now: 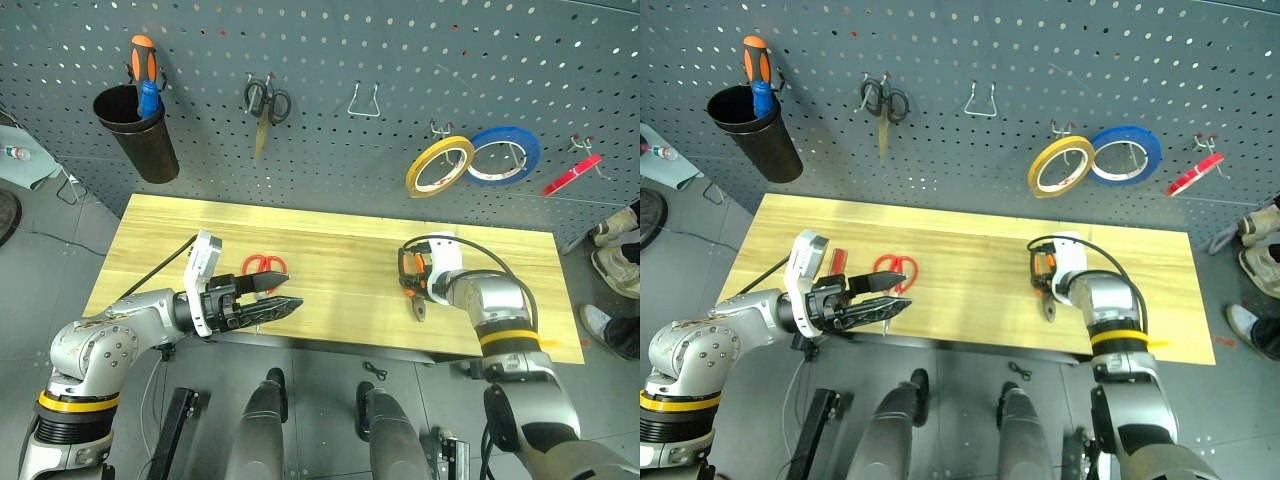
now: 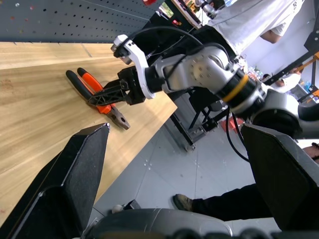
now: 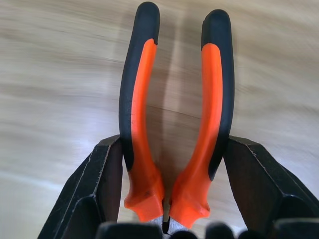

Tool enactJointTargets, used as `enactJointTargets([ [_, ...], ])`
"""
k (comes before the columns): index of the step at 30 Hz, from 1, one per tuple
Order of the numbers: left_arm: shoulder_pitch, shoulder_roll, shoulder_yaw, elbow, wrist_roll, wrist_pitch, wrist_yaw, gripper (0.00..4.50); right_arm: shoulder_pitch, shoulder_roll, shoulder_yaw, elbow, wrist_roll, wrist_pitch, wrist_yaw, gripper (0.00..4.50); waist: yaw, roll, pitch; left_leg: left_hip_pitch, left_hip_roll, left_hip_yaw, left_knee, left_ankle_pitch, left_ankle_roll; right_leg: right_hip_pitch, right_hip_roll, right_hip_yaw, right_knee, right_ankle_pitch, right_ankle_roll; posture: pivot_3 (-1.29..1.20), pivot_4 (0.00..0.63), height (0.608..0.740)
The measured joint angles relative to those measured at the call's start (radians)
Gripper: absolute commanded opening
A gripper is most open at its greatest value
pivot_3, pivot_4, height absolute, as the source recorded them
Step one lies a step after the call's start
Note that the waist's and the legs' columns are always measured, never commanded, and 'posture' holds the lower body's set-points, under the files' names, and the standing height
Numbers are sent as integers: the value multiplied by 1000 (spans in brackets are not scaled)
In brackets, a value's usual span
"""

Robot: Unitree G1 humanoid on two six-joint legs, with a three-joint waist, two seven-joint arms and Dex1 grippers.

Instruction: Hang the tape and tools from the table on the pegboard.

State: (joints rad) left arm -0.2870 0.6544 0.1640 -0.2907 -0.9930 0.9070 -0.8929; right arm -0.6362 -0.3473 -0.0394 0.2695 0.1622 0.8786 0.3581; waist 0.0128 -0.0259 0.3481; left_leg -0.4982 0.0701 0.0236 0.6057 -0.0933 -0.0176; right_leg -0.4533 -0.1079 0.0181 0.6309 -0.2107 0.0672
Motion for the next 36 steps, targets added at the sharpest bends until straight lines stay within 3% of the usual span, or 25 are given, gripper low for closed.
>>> enactJointTargets([
  [5,-70,-49,101,3,-148,38,116,4500,1,29,17,-501,94,-37,54,2729,-4,0,0,-5,0,-2,1,2,0,-5,1,0,3,-1,4,85,337,740],
  [10,-167,-118,196,54,-294,37,286,4500,-138,88,51,-644,70,-205,20,2729,2,0,0,-5,0,-3,3,3,-1,-3,1,-2,2,0,5,74,325,740],
  [14,-291,-183,242,101,-364,-18,407,4500,-298,110,65,-541,-4,-402,-43,2729,8,-2,-1,-6,0,-3,3,6,-1,-2,1,-2,0,5,2,85,319,740],
  [17,-372,-223,252,147,-383,-59,460,4500,-385,113,60,-355,-67,-579,-94,2729,10,-2,-1,-6,0,-3,2,7,-2,-2,1,-3,0,6,1,99,313,740],
  [24,-395,-225,229,180,-375,-71,454,4500,-471,121,45,22,-140,-911,-152,2729,6,-2,-1,-6,-1,-3,-1,8,-3,-4,1,-3,0,7,0,99,313,740],
  [36,-394,-208,224,189,-375,-55,442,4500,-526,153,18,319,-157,-1163,-225,2729,8,-2,-1,-6,-1,-4,-2,10,-7,-4,1,-4,1,7,0,139,303,740],
])
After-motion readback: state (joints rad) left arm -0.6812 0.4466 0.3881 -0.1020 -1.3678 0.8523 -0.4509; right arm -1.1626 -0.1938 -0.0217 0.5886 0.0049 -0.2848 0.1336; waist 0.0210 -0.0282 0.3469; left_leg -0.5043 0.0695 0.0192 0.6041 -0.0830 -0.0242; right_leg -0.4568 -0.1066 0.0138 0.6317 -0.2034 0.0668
